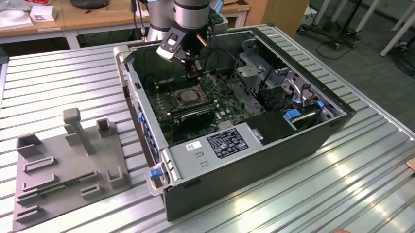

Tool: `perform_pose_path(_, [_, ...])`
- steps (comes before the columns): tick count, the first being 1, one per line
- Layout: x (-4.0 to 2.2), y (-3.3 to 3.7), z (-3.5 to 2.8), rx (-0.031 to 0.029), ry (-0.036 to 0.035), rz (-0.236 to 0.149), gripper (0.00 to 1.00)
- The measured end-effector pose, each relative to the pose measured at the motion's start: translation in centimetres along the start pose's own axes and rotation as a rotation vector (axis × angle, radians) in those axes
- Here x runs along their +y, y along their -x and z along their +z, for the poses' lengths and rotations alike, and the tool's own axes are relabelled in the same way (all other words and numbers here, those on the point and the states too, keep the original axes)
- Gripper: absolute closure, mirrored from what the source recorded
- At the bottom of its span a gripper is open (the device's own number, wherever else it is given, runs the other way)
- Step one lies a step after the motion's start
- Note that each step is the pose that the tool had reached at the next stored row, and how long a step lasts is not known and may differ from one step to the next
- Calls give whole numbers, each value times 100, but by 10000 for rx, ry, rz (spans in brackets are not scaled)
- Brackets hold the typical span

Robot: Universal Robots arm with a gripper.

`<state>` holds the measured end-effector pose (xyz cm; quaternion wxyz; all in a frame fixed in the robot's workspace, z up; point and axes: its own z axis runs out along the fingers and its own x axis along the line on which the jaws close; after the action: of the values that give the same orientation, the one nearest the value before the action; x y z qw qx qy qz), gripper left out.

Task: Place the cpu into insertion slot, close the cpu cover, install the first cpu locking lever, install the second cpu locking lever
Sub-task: 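Place the cpu into insertion slot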

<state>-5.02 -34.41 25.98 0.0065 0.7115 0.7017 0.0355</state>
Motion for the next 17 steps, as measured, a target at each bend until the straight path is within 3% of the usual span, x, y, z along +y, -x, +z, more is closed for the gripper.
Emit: perform_pose_path(17, [2,-1,-32,0,0,0,89])
